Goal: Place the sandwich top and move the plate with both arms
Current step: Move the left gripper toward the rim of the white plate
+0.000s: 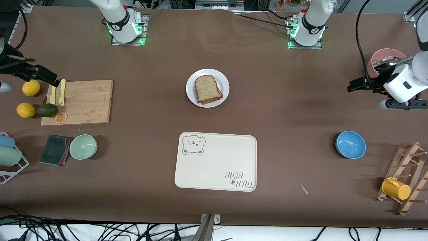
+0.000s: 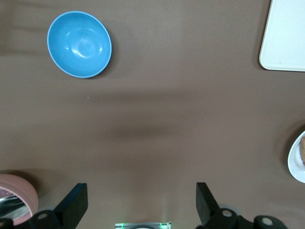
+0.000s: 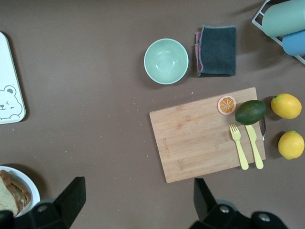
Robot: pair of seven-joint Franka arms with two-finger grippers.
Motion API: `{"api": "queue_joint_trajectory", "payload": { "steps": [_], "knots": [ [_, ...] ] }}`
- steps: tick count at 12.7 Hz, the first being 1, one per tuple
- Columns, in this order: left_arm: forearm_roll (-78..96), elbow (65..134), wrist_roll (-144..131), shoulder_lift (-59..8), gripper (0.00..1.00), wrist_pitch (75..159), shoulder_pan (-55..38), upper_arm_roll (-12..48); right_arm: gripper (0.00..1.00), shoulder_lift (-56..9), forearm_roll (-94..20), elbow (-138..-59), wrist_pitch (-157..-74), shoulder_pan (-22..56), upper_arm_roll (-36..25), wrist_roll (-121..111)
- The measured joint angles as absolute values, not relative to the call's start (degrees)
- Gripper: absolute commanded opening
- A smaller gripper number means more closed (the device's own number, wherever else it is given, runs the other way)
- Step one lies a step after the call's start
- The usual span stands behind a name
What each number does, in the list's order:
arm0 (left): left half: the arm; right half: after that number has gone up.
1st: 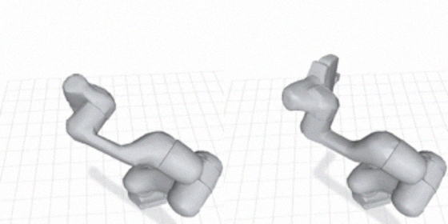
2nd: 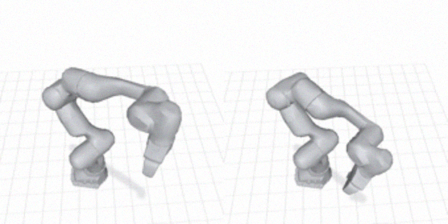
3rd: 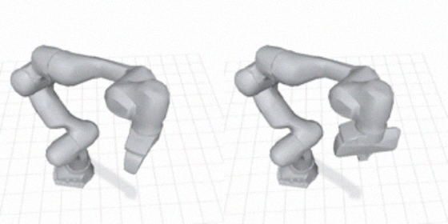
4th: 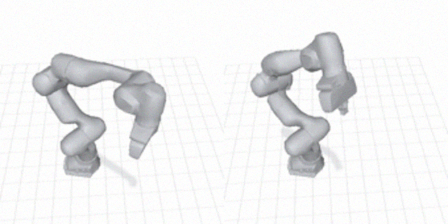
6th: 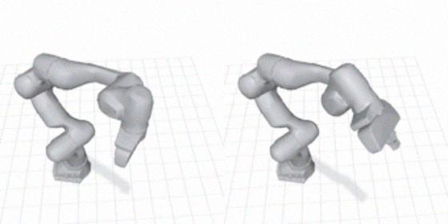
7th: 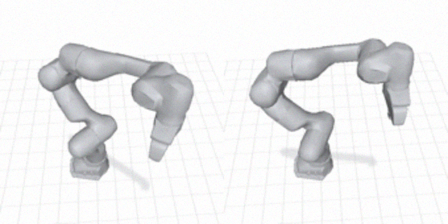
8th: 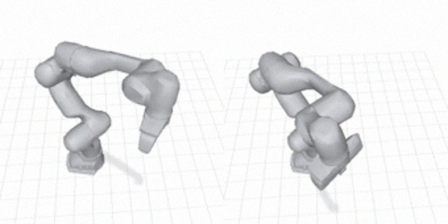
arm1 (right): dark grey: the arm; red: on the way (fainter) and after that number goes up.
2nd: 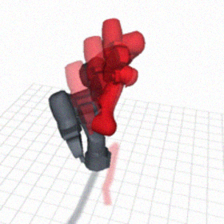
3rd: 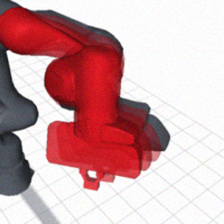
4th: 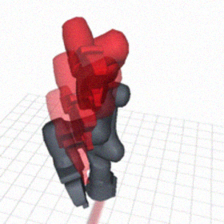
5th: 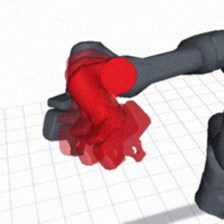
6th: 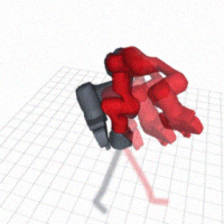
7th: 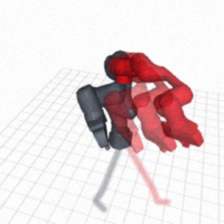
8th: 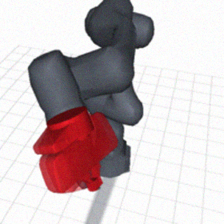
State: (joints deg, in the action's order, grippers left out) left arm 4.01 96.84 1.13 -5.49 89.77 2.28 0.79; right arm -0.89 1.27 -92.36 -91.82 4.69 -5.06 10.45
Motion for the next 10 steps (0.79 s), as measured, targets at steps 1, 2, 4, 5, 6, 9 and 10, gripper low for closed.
{"api": "queue_joint_trajectory", "payload": {
  "steps": [1,2,4,5,6,9,10],
  "knots": [
    [4.06,98.93,1.13,-5.55,1.0,92.35,2.25,0.84,1.0,-1.51,1.27,-91.84,-91.85,4.01,-4.47,10.4],
    [4.09,101.14,1.13,-5.62,1.0,94.89,2.22,1.09,1.0,-1.94,1.27,-91.54,-91.85,3.78,-4.19,10.4],
    [4.11,105.56,1.13,-5.68,1.0,100.73,2.14,2.3,1.0,-2.21,1.27,-91.37,-91.85,3.75,-4.0,10.4],
    [4.12,107.99,1.06,-5.68,1.0,104.04,2.11,3.04,1.0,-2.21,1.27,-91.35,-91.85,3.75,-3.96,10.4],
    [4.13,110.42,1.0,-5.65,1.0,106.97,2.08,3.77,1.0,-2.21,1.27,-91.35,-91.85,3.75,-3.94,10.4],
    [8.0,116.6,0.71,-5.52,1.0,112.95,2.03,5.56,1.0,-2.22,1.26,-91.35,-91.85,3.75,-3.84,10.4],
    [9.5,118.36,0.71,-5.48,1.0,114.68,2.02,6.11,1.0,-2.26,1.26,-91.35,-91.91,3.75,-3.78,10.4]
  ]
}}
